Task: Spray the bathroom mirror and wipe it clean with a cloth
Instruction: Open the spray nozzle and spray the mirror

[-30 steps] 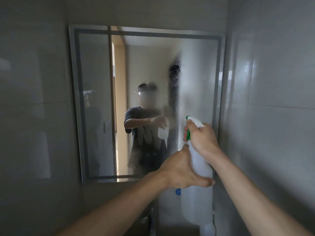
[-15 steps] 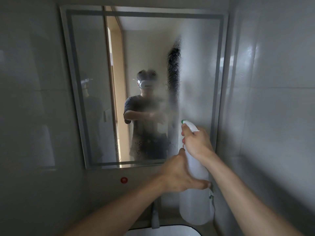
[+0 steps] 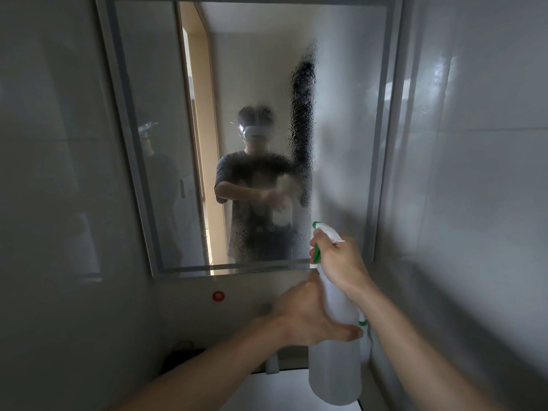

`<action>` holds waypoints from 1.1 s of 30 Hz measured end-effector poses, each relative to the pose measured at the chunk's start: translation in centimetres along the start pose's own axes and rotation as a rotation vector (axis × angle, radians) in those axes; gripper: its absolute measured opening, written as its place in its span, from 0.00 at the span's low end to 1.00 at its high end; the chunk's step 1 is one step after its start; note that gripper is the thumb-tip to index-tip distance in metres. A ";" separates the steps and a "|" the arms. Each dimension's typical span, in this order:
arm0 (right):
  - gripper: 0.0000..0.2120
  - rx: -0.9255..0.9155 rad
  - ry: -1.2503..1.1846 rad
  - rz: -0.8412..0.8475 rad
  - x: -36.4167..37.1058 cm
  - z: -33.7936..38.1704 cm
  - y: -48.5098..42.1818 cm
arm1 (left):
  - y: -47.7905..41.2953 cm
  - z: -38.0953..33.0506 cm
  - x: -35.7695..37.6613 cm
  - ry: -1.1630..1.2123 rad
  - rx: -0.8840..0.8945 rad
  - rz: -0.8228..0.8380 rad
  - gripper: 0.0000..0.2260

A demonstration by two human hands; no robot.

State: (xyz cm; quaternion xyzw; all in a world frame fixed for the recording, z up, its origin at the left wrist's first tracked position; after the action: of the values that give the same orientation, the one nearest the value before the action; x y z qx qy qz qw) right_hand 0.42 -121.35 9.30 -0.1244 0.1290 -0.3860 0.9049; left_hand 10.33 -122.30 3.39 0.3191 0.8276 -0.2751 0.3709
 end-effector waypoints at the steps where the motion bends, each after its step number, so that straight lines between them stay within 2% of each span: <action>1: 0.19 0.004 0.028 0.014 0.2 -0.4 0.2 | 0.2 0.3 0.4 0.003 -0.009 0.007 0.43; 3: 0.22 0.013 0.078 0.025 0.6 -0.9 0.4 | 0.6 0.7 0.7 0.004 -0.024 0.011 0.45; 5: 0.20 0.014 0.093 0.024 0.8 -1.0 0.6 | 0.8 0.9 0.7 0.006 -0.033 0.013 0.46; 7: 0.17 -0.003 0.060 0.025 0.9 -0.7 0.8 | 1.0 1.0 0.5 -0.007 -0.039 0.010 0.46; 15: 0.17 -0.041 -0.043 0.072 2.9 0.1 0.8 | 1.8 2.0 -1.1 -0.037 -0.079 -0.023 0.45; 22: 0.24 -0.131 0.030 0.129 6.1 0.8 1.6 | 3.3 3.6 -2.2 0.087 -0.108 -0.042 0.48; 26: 0.25 -0.135 -0.034 0.181 7.9 0.9 1.7 | 3.9 4.6 -3.6 0.029 -0.144 -0.069 0.46; 33: 0.16 -0.155 -0.120 0.223 10.0 1.4 1.9 | 4.7 6.0 -4.9 -0.006 -0.208 -0.091 0.47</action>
State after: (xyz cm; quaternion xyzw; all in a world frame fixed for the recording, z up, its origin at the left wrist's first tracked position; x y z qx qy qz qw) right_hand 8.84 -127.23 8.59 -0.2015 0.1169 -0.2639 0.9360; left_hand 18.98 -124.97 2.82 0.2402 0.8641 -0.2054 0.3917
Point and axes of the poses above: each hand's wrist, its own y-axis away from the middle knuckle, its own x-axis out of the palm, z = x × y, the point moved 9 cm from there along -y, towards the middle knuckle, and after that the axes turned 3 degrees about -z, right-handed, at the moved point
